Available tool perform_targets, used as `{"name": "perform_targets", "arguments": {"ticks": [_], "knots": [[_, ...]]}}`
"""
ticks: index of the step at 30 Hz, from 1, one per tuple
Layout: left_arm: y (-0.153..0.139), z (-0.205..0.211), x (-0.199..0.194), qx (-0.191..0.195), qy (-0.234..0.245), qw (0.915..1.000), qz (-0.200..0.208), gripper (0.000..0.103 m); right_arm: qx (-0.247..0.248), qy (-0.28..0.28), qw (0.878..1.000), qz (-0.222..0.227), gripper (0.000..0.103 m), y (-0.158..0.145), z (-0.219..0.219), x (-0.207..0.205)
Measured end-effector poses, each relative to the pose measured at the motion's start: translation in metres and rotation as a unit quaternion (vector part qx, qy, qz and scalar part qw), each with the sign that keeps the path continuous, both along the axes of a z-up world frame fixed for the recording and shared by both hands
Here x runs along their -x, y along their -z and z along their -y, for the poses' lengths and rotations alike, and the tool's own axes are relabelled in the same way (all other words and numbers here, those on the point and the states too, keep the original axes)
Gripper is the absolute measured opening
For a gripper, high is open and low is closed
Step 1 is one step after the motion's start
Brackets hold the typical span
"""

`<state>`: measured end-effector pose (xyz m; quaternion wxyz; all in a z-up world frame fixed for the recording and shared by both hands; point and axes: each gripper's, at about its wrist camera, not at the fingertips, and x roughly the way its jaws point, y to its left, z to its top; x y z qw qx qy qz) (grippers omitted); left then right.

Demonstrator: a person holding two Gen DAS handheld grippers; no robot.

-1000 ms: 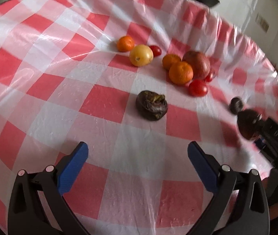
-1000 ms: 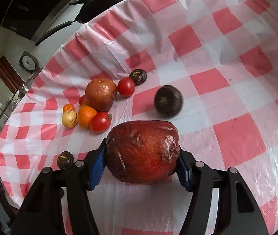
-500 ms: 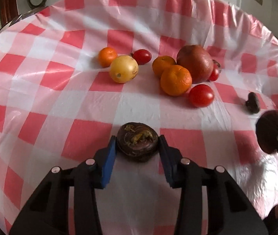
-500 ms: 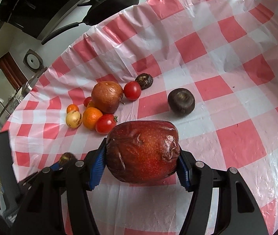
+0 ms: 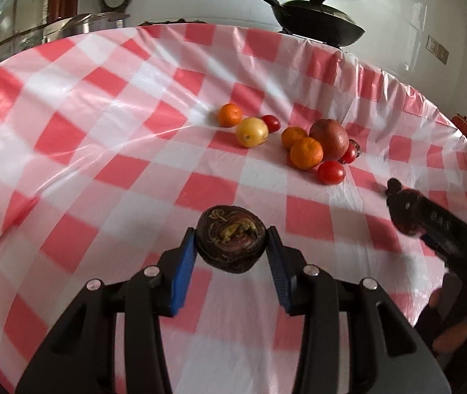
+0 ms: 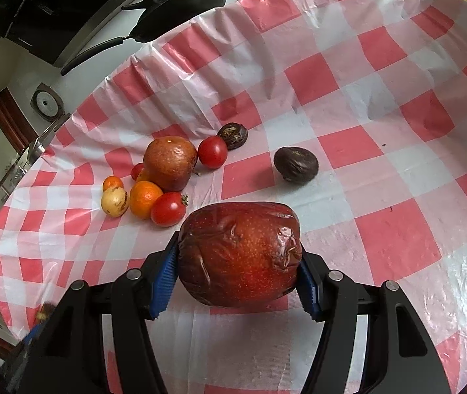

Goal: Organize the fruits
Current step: 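Carry the mangosteen and red apple in both tools over the white bin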

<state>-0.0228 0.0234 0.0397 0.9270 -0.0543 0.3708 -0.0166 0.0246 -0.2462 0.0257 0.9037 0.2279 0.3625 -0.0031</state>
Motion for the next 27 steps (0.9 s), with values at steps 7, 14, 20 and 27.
{"name": "perform_targets", "arguments": {"ticks": [7,14,20,27], "knots": [[0.000,-0.031,0.052,-0.007,-0.018,0.9998,-0.008,0.043,0.017,0.010,0.999,-0.038,0.061,-0.004,-0.013,0.013],[0.004,-0.068,0.097,-0.026,-0.037,0.9989,-0.013,0.043,-0.009,-0.077,0.997,-0.015,0.061,-0.022,-0.066,0.076],[0.008,-0.094,0.134,-0.031,-0.051,0.9982,-0.011,0.043,0.003,-0.144,0.990,-0.014,0.061,-0.024,-0.108,0.113],[0.012,-0.124,0.178,-0.029,-0.069,0.9972,-0.008,0.043,0.024,-0.226,0.974,-0.001,0.061,-0.028,-0.162,0.154]]}}
